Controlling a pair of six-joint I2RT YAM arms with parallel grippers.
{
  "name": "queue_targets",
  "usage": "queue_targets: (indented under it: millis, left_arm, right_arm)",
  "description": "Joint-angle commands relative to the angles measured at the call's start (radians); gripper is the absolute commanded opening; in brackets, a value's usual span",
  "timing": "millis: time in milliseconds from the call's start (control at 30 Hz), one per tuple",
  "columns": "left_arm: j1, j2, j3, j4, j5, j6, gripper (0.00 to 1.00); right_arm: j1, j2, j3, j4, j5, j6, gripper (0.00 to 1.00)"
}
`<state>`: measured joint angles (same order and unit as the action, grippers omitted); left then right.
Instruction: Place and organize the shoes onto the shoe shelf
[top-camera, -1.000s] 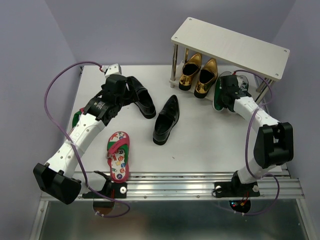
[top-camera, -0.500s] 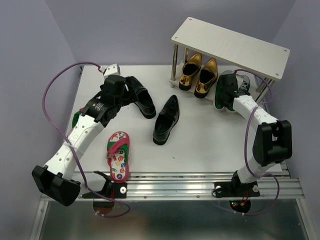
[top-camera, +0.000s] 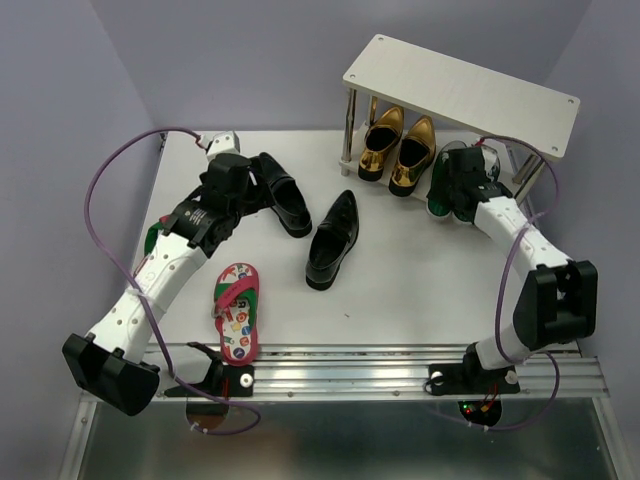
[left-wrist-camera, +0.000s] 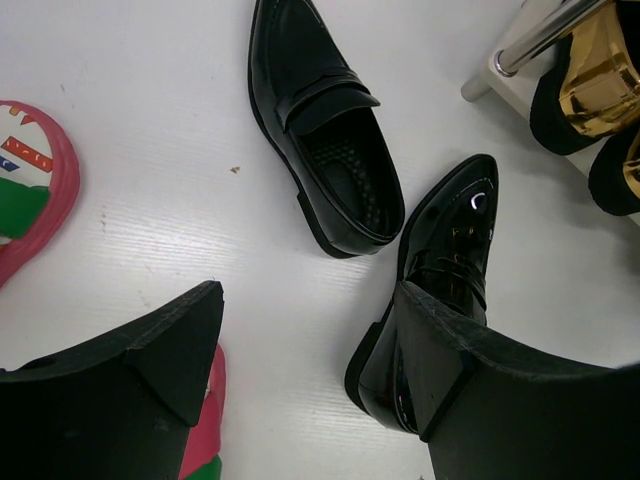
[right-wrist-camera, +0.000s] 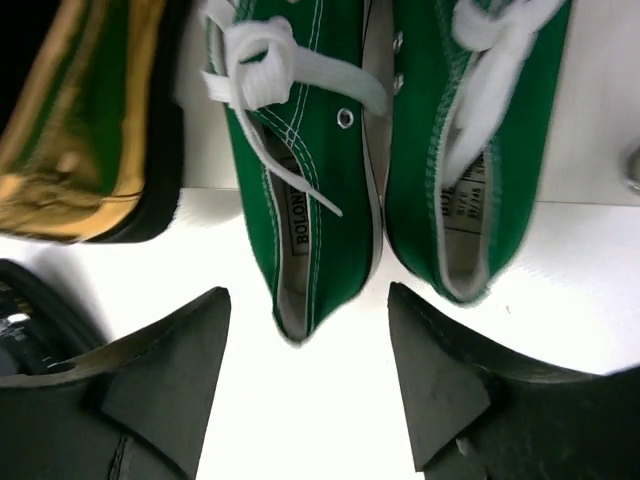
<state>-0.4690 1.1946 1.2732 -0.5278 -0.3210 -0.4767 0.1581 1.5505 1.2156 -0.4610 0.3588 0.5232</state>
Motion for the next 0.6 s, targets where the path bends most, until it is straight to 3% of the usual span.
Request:
queue_targets:
  millis: [0, 300, 367, 567]
  left_arm:
    - [0.006, -0.024, -0.028, 0.037, 0.002, 0.007, 0.79]
    - [0.004, -0.020, -0.095, 0.092, 0.037, 0.029, 0.80]
    - [-0.005, -0.015, -0.126, 0.121, 0.054, 0.038, 0.80]
    - [-0.169, 0.072, -0.187, 0.129, 0.054, -0.002, 0.82]
  right_arm:
    - [-0.015, -0.159, 0.004, 0.047, -0.023, -0.008, 0.70]
    - [0.004, -0.332, -0.033, -0.044, -0.144, -0.014, 0.71]
    - [0.024, -0.360, -0.059, -0.080, -0.139, -0.012, 0.77]
    - [0.054, -0.478, -0.120, -0.166, -0.142, 0.012, 0.84]
